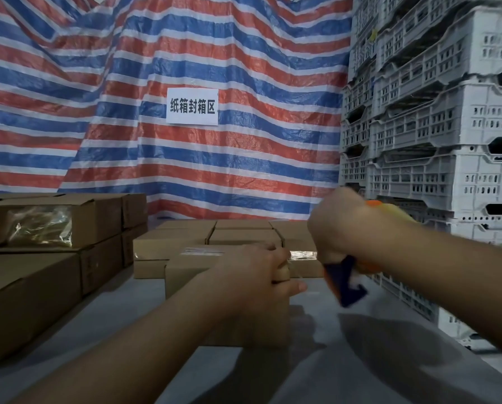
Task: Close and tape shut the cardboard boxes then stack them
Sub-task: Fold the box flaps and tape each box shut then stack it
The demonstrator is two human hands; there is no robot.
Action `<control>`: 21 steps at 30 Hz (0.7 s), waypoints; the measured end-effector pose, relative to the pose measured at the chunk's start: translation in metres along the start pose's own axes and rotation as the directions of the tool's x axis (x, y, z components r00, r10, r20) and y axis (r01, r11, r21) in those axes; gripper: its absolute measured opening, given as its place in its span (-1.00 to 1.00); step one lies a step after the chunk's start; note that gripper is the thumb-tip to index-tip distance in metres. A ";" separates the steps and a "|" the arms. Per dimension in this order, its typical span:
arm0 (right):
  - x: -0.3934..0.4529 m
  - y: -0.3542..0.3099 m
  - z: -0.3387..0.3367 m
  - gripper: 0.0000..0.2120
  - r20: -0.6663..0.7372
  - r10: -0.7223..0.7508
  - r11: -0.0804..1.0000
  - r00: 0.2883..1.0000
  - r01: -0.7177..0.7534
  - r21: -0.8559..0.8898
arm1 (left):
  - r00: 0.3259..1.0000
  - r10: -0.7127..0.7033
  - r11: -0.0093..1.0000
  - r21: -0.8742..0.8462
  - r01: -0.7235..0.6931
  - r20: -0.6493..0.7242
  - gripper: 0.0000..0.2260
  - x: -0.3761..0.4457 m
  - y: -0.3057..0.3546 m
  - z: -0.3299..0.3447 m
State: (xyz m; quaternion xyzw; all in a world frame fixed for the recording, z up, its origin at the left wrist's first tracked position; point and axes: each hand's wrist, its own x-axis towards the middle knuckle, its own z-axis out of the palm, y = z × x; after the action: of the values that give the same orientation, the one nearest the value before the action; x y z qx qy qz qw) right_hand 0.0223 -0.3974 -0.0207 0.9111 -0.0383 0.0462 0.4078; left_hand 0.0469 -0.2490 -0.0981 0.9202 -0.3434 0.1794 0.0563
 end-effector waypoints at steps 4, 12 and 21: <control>0.000 -0.011 0.042 -0.84 -0.057 0.025 0.996 0.998 -0.020 0.084 | 1.000 -0.008 1.000 0.027 0.008 0.002 -0.50 -0.001 0.001 0.000; -0.019 -0.028 0.127 -0.57 -0.277 0.240 0.927 0.930 -0.135 0.351 | 1.000 0.013 0.999 0.040 -0.012 0.000 -0.48 -0.005 0.003 -0.003; -0.028 -0.036 0.122 -0.46 -0.155 0.216 0.923 0.964 -0.150 0.354 | 1.000 0.018 0.997 0.077 -0.016 -0.025 -0.38 -0.003 0.001 -0.002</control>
State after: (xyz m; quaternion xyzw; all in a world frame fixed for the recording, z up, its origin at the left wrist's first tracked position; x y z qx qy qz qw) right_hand 0.0048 -0.4636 -0.1310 0.9513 -0.0757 0.1773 0.2406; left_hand 0.0438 -0.2478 -0.0975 0.9164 -0.3433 0.2045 0.0237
